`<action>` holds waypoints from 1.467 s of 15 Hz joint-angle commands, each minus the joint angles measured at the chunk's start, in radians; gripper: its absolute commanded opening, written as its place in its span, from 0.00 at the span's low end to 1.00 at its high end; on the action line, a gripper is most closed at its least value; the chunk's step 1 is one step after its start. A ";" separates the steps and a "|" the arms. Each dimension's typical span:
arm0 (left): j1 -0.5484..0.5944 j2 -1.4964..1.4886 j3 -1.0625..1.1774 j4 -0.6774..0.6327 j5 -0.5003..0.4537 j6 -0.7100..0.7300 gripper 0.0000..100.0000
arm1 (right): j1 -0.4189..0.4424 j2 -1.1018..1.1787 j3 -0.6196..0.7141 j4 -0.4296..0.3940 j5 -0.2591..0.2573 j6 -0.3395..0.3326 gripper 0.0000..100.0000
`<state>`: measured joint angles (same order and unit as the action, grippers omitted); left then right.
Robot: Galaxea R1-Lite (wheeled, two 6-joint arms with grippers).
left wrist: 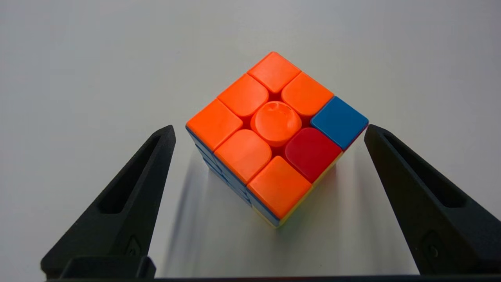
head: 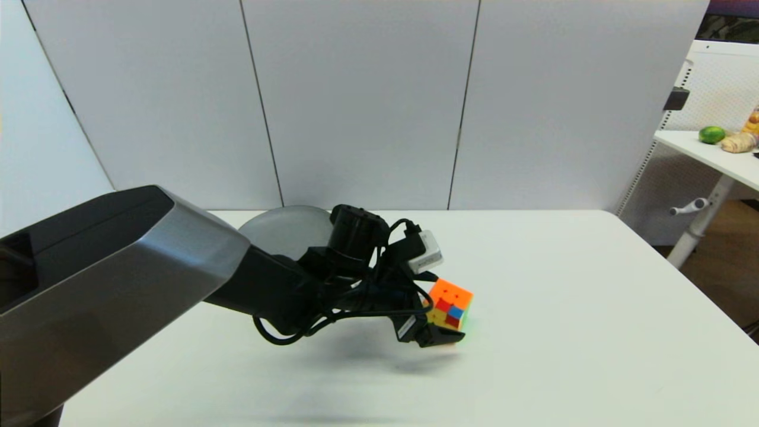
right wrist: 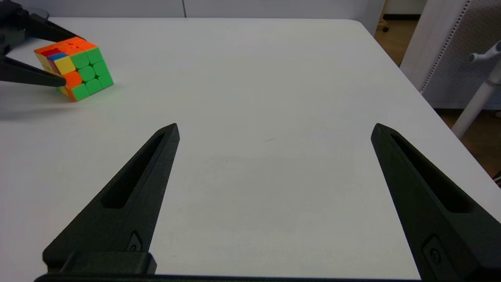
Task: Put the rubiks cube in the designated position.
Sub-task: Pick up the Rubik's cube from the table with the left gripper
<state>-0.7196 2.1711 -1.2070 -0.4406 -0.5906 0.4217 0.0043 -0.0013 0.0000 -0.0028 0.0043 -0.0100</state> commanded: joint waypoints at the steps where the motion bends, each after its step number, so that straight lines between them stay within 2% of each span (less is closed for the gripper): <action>1: -0.001 0.013 -0.005 -0.004 -0.003 0.002 1.00 | 0.000 0.001 0.000 0.000 0.000 -0.001 1.00; 5: -0.004 0.018 -0.012 -0.004 -0.003 0.002 1.00 | 0.000 0.001 0.000 0.000 0.000 -0.001 1.00; 6: -0.004 0.018 -0.014 -0.004 -0.003 0.002 0.00 | 0.000 0.001 0.000 0.000 0.000 -0.001 1.00; 22: -0.001 -0.014 -0.036 0.003 -0.001 -0.014 0.00 | 0.000 0.001 0.000 0.000 0.000 -0.001 1.00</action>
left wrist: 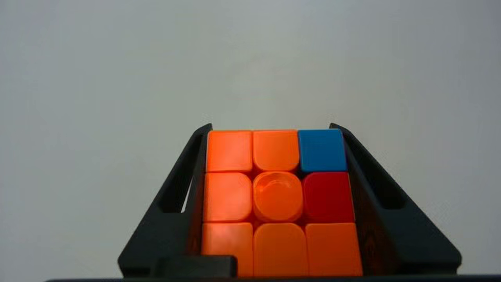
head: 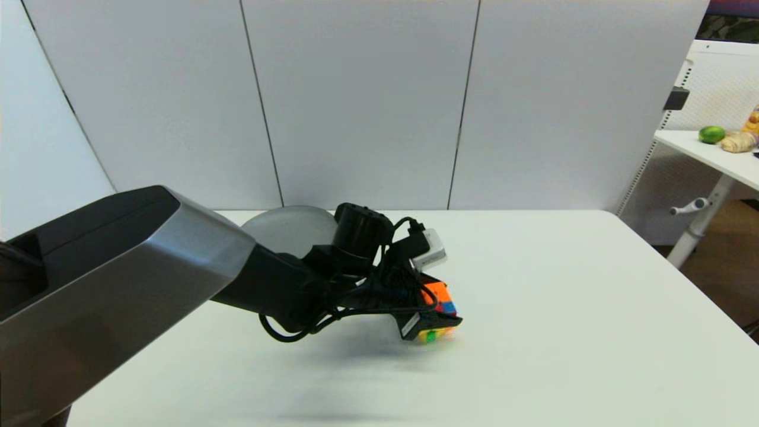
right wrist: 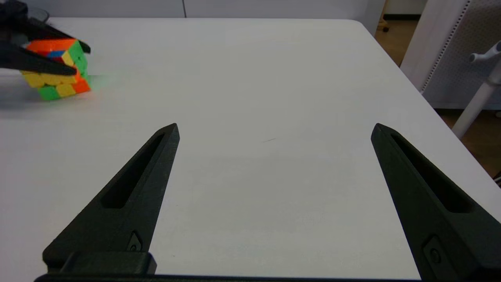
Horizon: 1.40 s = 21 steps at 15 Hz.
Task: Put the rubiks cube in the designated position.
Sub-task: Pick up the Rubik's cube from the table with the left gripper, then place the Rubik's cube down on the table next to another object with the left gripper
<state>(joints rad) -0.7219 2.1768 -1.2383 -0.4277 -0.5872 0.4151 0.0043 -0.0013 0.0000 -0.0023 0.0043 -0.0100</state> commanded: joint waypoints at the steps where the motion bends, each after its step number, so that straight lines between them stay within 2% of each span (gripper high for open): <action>1: 0.006 -0.031 -0.004 -0.010 -0.003 -0.009 0.00 | 0.000 0.001 0.000 -0.001 0.000 -0.001 1.00; 8: 0.067 -0.089 0.000 0.015 -0.003 -0.007 0.00 | 0.000 0.001 0.000 -0.001 0.000 -0.001 1.00; 12: 0.213 -0.134 0.000 0.015 -0.002 -0.006 0.00 | 0.000 0.001 0.000 -0.001 0.000 -0.001 1.00; 21: 0.639 -0.161 -0.027 -0.006 -0.002 0.001 0.00 | 0.000 0.001 0.000 -0.001 0.000 0.001 1.00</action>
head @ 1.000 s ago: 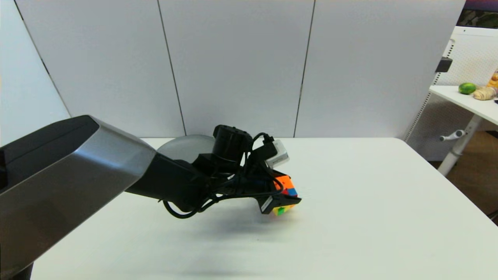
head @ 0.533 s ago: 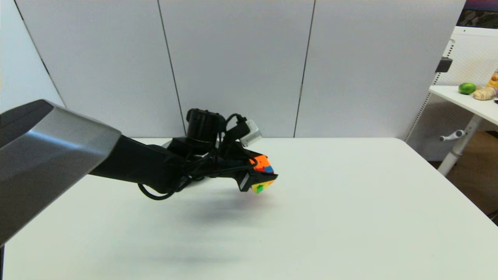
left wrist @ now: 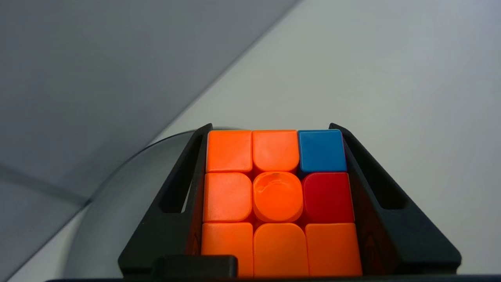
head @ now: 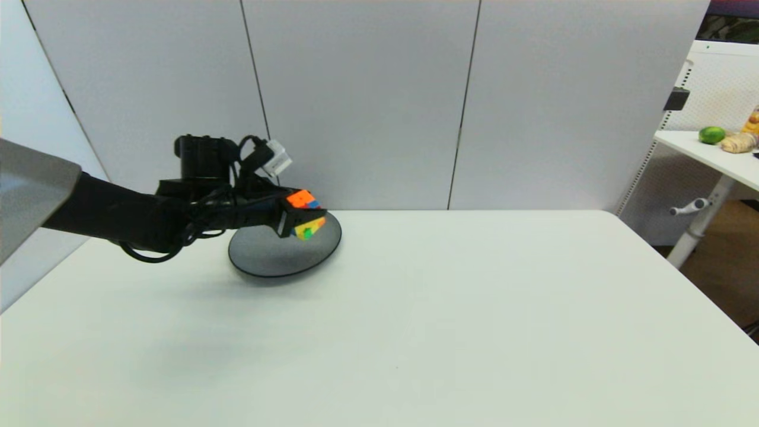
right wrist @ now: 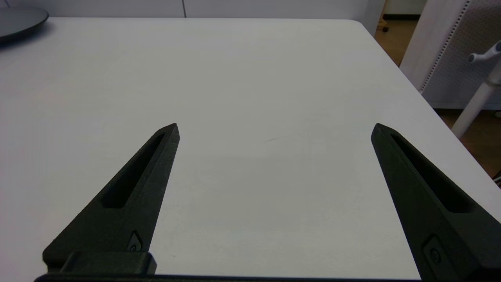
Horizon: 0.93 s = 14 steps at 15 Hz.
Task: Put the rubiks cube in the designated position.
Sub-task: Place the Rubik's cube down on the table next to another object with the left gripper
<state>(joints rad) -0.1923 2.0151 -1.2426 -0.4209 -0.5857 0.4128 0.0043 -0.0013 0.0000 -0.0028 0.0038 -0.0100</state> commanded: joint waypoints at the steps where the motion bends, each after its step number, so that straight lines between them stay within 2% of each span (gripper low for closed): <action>1: 0.142 0.007 -0.035 -0.012 -0.003 0.003 0.00 | 0.000 0.001 0.000 0.000 0.001 0.001 1.00; 6: 0.260 0.077 -0.094 0.001 -0.002 0.014 0.00 | 0.000 0.001 0.000 0.000 0.001 -0.001 1.00; 14: 0.352 0.166 -0.140 0.001 0.000 0.038 0.00 | 0.000 0.001 0.000 0.000 0.001 0.001 1.00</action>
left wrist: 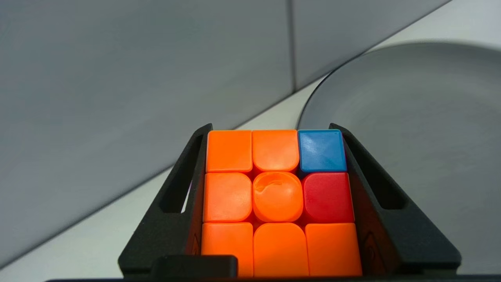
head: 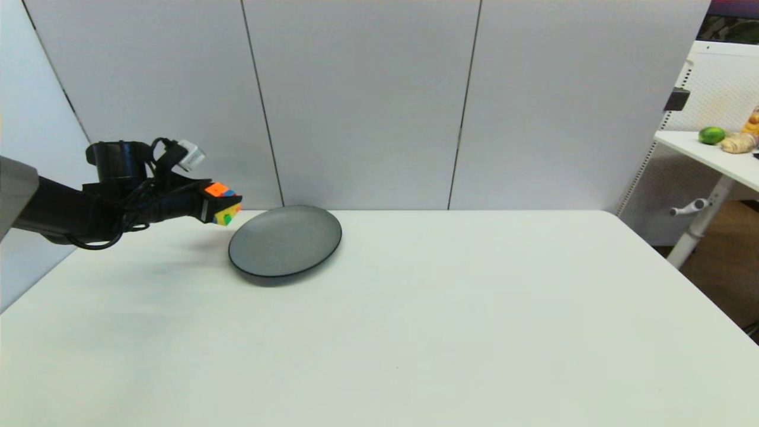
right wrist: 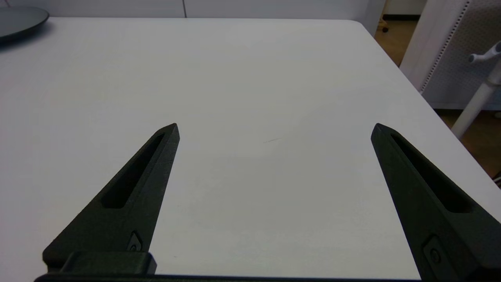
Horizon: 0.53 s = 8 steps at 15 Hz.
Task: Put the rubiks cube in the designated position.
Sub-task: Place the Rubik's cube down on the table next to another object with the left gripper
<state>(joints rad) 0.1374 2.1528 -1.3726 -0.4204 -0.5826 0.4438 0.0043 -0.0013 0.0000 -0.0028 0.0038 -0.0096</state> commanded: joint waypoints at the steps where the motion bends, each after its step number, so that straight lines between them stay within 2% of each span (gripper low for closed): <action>1: 0.030 0.035 -0.014 -0.001 -0.002 0.007 0.00 | 0.000 0.001 0.000 0.000 0.001 -0.001 1.00; 8: 0.054 0.073 -0.060 0.048 -0.002 -0.002 0.00 | 0.000 0.001 0.000 0.000 0.001 -0.001 1.00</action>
<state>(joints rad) 0.1904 2.2172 -1.4306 -0.3704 -0.5806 0.4411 0.0038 -0.0013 0.0000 -0.0028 0.0038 -0.0100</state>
